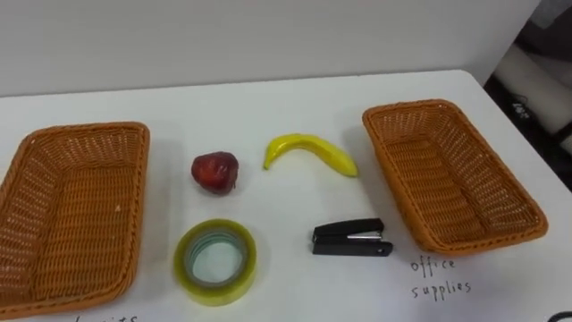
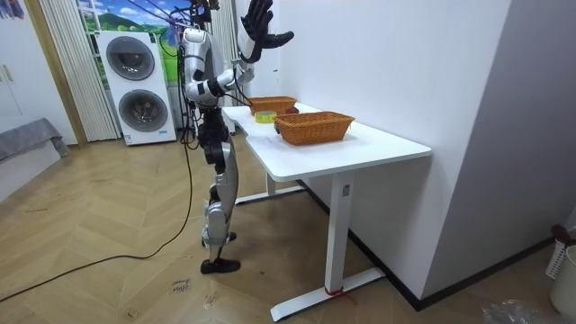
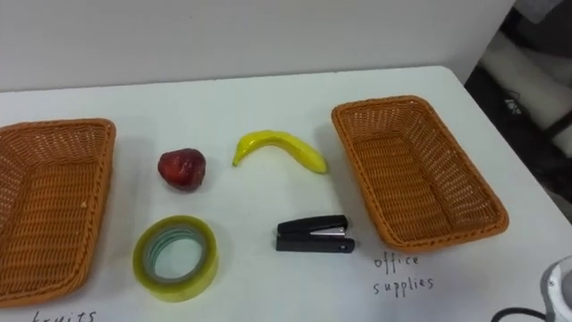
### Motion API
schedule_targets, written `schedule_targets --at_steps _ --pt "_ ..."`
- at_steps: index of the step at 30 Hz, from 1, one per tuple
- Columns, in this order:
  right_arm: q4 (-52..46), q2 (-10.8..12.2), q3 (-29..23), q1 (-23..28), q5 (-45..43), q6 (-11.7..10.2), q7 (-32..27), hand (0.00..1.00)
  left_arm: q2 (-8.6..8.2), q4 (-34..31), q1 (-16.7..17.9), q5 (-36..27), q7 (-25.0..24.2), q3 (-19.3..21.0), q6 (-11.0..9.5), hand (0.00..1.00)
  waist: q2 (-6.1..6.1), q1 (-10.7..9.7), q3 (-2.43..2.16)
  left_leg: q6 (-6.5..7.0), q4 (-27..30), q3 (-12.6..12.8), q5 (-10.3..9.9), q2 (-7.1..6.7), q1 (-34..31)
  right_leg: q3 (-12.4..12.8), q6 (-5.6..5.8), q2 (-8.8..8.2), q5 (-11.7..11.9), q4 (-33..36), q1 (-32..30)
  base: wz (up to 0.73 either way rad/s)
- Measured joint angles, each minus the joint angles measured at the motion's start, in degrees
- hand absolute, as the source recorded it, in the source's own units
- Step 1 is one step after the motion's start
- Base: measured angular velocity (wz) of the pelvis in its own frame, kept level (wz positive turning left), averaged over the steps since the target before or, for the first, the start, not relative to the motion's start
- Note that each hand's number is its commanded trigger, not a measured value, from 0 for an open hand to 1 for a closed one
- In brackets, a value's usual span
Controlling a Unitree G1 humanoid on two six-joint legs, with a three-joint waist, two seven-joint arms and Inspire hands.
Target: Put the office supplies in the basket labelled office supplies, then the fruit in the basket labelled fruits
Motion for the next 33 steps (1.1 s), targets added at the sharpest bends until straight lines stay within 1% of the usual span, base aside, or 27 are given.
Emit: schedule_targets --at_steps 4,5,7,8,12,14,15,17,19,21,23,24,26,29,30,32,33 --pt "-2.33 -0.09 3.6 -1.84 0.15 0.1 5.7 0.0 -0.13 -0.03 -0.04 -0.06 -0.03 0.01 -0.04 0.0 -0.6 0.86 0.23 -0.01 -0.09 0.02 -0.01 0.08 0.26 0.06 -0.01 0.02 0.0 0.03 0.18 0.0" --pt "-2.73 -0.17 4.77 -2.5 0.01 0.09 7.35 0.0 -0.23 -0.03 -0.1 -0.05 -0.04 0.0 -0.04 0.0 -0.7 1.02 0.22 -0.02 -0.1 -0.05 -0.02 0.09 0.25 0.05 -0.03 0.02 0.02 0.03 0.23 0.0" --pt "-3.15 -0.18 5.5 -3.11 -0.49 0.1 9.79 0.0 -0.45 -0.09 -0.35 -0.05 -0.07 -0.02 -0.11 0.0 -0.73 1.36 0.21 -0.01 -0.1 -0.14 -0.02 0.08 0.23 0.0 -0.04 0.0 0.03 0.04 0.28 0.0" --pt "-3.42 -0.18 5.73 -3.26 -1.32 0.1 11.06 0.0 -0.48 -0.09 -0.54 -0.05 -0.11 -0.01 -0.15 0.0 -0.73 1.69 0.21 -0.02 -0.07 -0.27 -0.02 0.07 0.1 -0.08 -0.04 0.0 0.03 0.04 0.21 0.04" --pt "-3.41 -0.26 7.45 -4.66 -1.83 0.17 14.3 0.0 -0.58 -0.07 -0.48 0.0 -0.12 -0.1 -0.13 0.0 -0.49 1.81 0.17 -0.02 -0.03 -0.59 -0.02 0.09 -0.15 -0.32 -0.05 0.03 0.03 0.01 0.15 0.04" --pt "-3.38 -0.28 9.06 -6.13 -1.81 1.07 17.14 0.0 -0.57 -0.03 -0.42 0.27 -0.5 -0.2 -0.13 0.0 -0.22 1.87 0.04 -0.02 -0.04 -0.57 -0.01 0.08 0.03 -0.34 -0.05 0.04 0.04 -0.11 0.42 0.0" --pt "-3.38 -0.28 9.58 -6.29 -1.81 1.12 17.91 0.0 -0.56 -0.03 -0.42 0.51 -0.65 -0.21 -0.14 0.0 -0.03 1.91 0.15 -0.02 -0.02 -0.55 -0.01 0.07 0.18 -0.4 -0.05 0.03 0.04 -0.18 0.64 0.06" --pt "-3.36 -0.29 11.08 -6.29 -1.84 1.31 20.69 0.0 -0.45 -0.06 -0.54 0.55 -1.37 -0.29 -0.15 0.0 0.0 1.65 0.03 -0.02 0.04 -0.77 -0.02 0.04 0.52 -0.73 -0.04 -0.01 0.03 -0.25 1.12 0.09" --pt "-3.36 -0.33 12.57 -6.32 -2.71 1.81 25.29 0.0 -0.24 -0.2 -1.18 1.65 -2.39 -0.29 -0.16 0.0 0.06 1.89 0.07 -0.02 0.11 -1.13 -0.01 0.0 0.41 -0.89 -0.04 -0.04 0.03 -0.26 1.19 0.08" --pt "-3.34 -0.77 14.05 -6.47 -4.25 2.42 28.41 0.0 -0.19 -0.17 -1.47 2.98 -2.8 -0.34 -0.18 0.0 -0.09 2.46 0.03 -0.02 0.14 -1.09 0.0 0.0 0.42 -0.83 -0.05 -0.05 0.03 -0.24 1.15 0.0" --pt "-3.29 -2.31 15.52 -6.48 -4.6 2.69 32.86 0.0 -0.06 -0.2 -1.77 4.66 -2.85 -0.34 -0.2 0.0 -0.35 3.01 0.18 -0.03 0.21 -1.08 0.0 0.02 0.31 -0.81 -0.05 -0.03 0.03 -0.26 1.09 0.0" --pt "-3.29 -2.71 15.88 -6.48 -4.81 2.79 33.8 0.0 -0.01 -0.19 -1.78 4.97 -2.87 -0.39 -0.2 0.0 -0.4 3.12 0.22 -0.03 0.23 -1.1 0.0 0.03 0.3 -0.87 -0.05 -0.03 0.03 -0.26 1.1 0.0" --pt "-3.14 -4.1 17.28 -6.46 -5.01 3.53 37.62 0.0 0.18 -0.17 -1.78 5.04 -2.98 -0.56 -0.17 0.0 -0.94 3.52 0.34 -0.04 0.23 -1.33 -0.01 0.06 0.24 -1.16 -0.05 -0.03 0.03 -0.23 1.09 0.02" --pt "-2.95 -5.39 18.33 -6.46 -5.0 4.6 41.77 0.0 0.24 -0.11 -1.91 4.94 -3.36 -0.29 -0.11 0.0 -1.64 3.75 0.21 -0.05 0.16 -1.39 -0.01 0.08 0.09 -1.29 -0.05 -0.03 0.04 -0.21 0.91 0.01" --pt "-2.9 -5.76 18.43 -6.46 -5.1 5.23 44.23 0.0 0.47 -0.12 -2.18 4.9 -3.91 -0.29 -0.1 0.0 -1.93 3.84 0.12 -0.05 0.21 -1.48 -0.01 0.07 0.01 -1.61 -0.06 -0.07 0.05 -0.22 0.96 0.07" --pt "-2.74 -5.98 18.49 -6.45 -6.48 6.34 48.89 0.0 0.64 -0.11 -2.15 4.9 -4.15 -0.3 -0.06 0.0 -2.25 4.22 0.07 -0.05 0.27 -1.53 0.0 0.04 0.01 -1.7 -0.06 -0.11 0.05 -0.26 1.03 0.03" --pt "-2.5 -5.98 18.5 -6.43 -6.67 6.45 49.92 0.0 0.63 -0.11 -2.08 4.9 -4.21 -0.34 0.0 0.0 -2.29 4.32 0.07 -0.05 0.27 -1.52 0.0 0.02 0.0 -1.7 -0.06 -0.13 0.06 -0.27 1.03 0.0"
